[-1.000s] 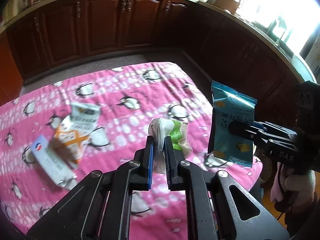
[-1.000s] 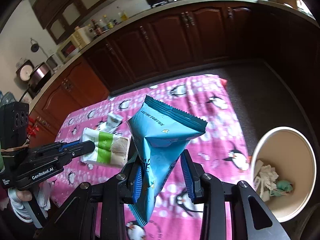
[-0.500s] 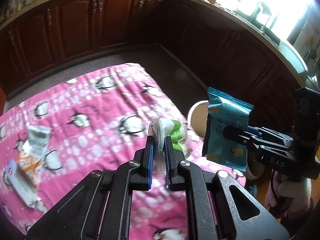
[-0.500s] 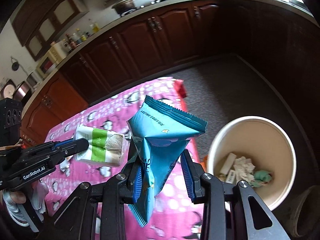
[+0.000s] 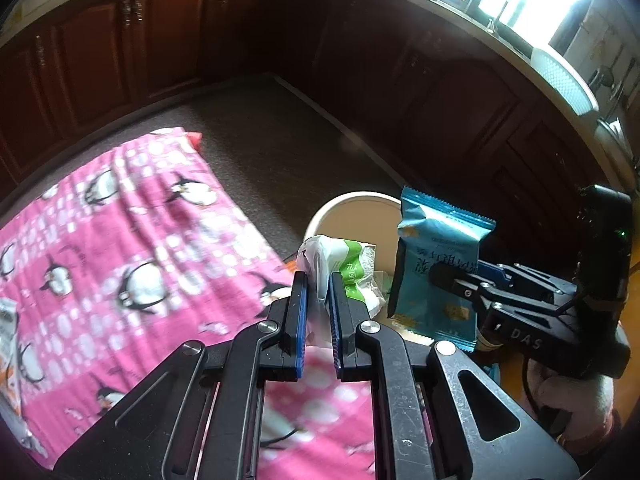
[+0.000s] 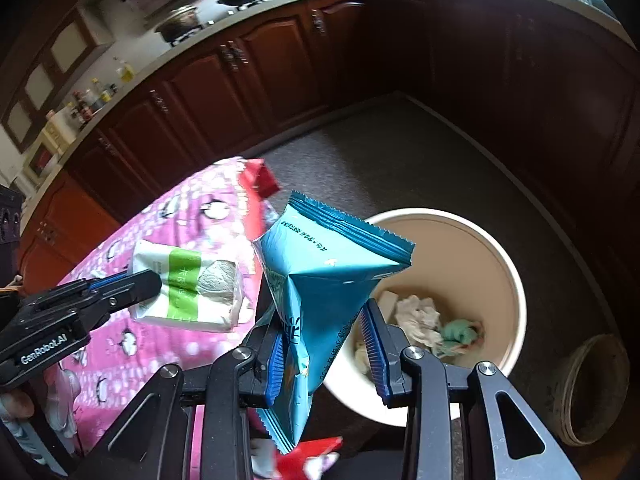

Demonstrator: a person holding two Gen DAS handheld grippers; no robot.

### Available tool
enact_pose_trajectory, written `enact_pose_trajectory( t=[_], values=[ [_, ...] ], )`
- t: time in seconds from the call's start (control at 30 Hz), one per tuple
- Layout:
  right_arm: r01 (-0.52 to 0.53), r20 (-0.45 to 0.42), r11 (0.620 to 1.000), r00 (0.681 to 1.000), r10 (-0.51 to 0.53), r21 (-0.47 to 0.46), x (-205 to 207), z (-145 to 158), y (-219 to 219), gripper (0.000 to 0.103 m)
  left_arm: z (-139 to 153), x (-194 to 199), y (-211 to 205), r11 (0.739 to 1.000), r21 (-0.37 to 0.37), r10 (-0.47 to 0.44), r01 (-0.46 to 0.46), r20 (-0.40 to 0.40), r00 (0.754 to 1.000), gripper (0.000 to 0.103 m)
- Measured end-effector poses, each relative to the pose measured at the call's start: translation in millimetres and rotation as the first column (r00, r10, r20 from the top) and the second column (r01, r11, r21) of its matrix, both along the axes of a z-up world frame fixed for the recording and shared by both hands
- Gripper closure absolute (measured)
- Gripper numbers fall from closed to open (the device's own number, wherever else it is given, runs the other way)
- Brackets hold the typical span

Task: Collect trash
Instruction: 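Carry the tissue pack and blue snack bag over the cream bin, then open both tools to drop the tissue pack and snack bag into the bin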

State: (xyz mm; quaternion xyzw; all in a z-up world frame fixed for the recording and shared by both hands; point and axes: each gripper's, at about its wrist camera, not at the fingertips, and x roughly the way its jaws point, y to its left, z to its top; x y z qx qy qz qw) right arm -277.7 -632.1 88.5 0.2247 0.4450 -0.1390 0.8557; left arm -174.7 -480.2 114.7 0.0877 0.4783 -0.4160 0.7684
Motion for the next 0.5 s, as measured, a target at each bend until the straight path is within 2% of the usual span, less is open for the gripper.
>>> enact_pose_trajectory(
  t=[0.2,0.27,0.33,0.37,0.4,0.5],
  values=[
    [0.08,-0.049,0.997,0.996,-0.079,0.011,-8.6,-20.8,-26.5,0.069,-18.5,0.9,-32.7,1.0,0.026,-0.009,0.01,-0.044,0.999,0.095],
    [0.111,-0.075,0.994,0.991,-0.111,-0.008,-10.5,-27.6,-35.6,0.049,-25.1,1.4,-39.3,1.0,0.016,-0.007,0.008,-0.072,0.997,0.091],
    [0.141,-0.08,0.99,0.987,-0.141,-0.011,-14.8,-30.2,-42.0,0.048,-32.1,2.2,-43.7,1.0,0.012,-0.011,0.012,-0.107,0.994,0.078],
    [0.153,-0.083,0.988,0.985,-0.152,-0.003,-16.9,-31.0,-43.6,0.048,-35.0,1.4,-44.9,1.0,0.011,-0.012,0.014,-0.118,0.993,0.062],
    [0.163,-0.085,0.987,0.983,-0.162,0.011,-18.8,-32.9,-46.0,0.048,-35.6,-0.2,-46.6,1.0,0.007,-0.015,0.016,-0.122,0.992,0.05],
    [0.163,-0.098,0.986,0.982,-0.16,0.029,-23.2,-36.3,-45.5,0.048,-39.0,-5.3,-47.9,1.0,0.01,-0.025,0.026,-0.12,0.992,0.048]
  ],
)
